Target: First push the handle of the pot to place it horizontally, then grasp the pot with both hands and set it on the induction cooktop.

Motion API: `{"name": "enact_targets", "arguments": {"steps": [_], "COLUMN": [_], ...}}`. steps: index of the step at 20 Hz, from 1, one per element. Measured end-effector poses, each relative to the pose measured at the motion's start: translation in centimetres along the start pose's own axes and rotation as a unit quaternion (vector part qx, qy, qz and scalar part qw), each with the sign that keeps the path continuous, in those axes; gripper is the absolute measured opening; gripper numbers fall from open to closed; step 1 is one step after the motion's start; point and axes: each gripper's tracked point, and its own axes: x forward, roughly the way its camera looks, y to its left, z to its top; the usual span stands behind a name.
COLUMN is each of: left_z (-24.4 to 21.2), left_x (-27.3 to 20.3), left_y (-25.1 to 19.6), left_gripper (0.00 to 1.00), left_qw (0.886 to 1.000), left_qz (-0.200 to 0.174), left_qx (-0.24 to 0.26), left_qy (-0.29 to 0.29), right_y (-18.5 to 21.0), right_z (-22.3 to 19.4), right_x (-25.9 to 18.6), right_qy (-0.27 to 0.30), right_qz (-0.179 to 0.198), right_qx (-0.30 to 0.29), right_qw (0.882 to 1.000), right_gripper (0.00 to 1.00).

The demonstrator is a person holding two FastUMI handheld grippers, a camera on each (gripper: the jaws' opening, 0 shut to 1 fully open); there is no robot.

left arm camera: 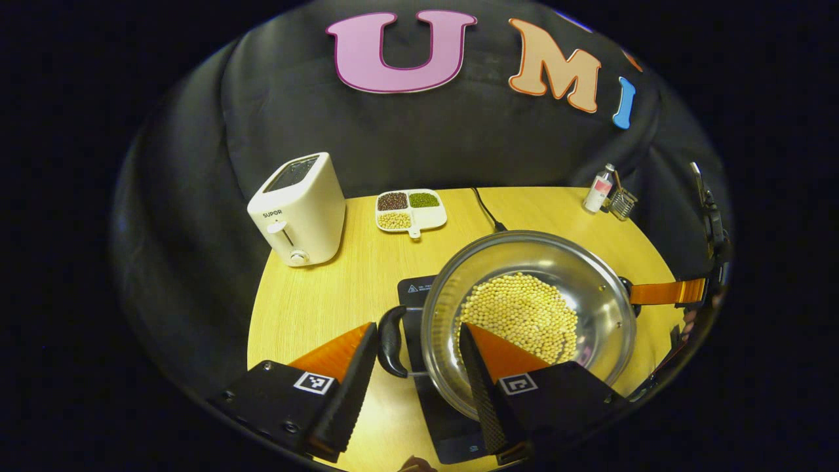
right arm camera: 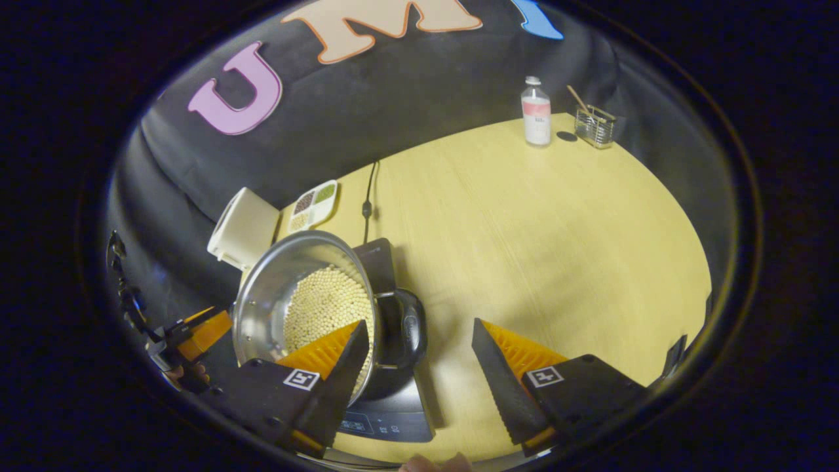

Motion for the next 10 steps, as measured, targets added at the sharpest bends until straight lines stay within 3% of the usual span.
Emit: {"name": "enact_targets", "arguments": {"steps": [1,2,5,6,8,10], "left_z": [0.4,0.9,1.9,2.1,3.5,5.3], "left_x": [-1.1,-2.2,-6.0,-7.7,-10.9,-14.3], "left_y": [-0.6,-1.3,-4.1,-5.8,-8.4,-10.4], "left_gripper": [0.81,0.77,0.79,0.82,0.88,0.88], "left_qw": [1.000,0.999,0.997,0.996,0.991,0.983], "left_qz": [0.006,0.014,0.034,0.036,0.044,0.061], "left_qx": [-0.003,-0.007,-0.022,-0.027,-0.021,-0.007], "left_qy": [-0.012,-0.029,-0.070,-0.082,-0.124,-0.175], "right_y": [-0.1,0.1,-1.3,-1.8,-2.9,-3.9], "right_z": [0.6,1.5,3.3,3.9,5.4,6.7], "right_x": [-1.0,-2.2,-6.2,-7.6,-10.8,-13.9], "right_qy": [-0.017,-0.038,-0.086,-0.103,-0.154,-0.204], "right_qz": [0.015,0.034,0.067,0.076,0.092,0.098], "right_qx": [-0.001,-0.003,-0.011,-0.010,-0.027,-0.055], "right_qw": [1.000,0.999,0.994,0.992,0.983,0.972], "right_gripper": [0.94,0.98,0.98,0.93,0.92,0.92]}}
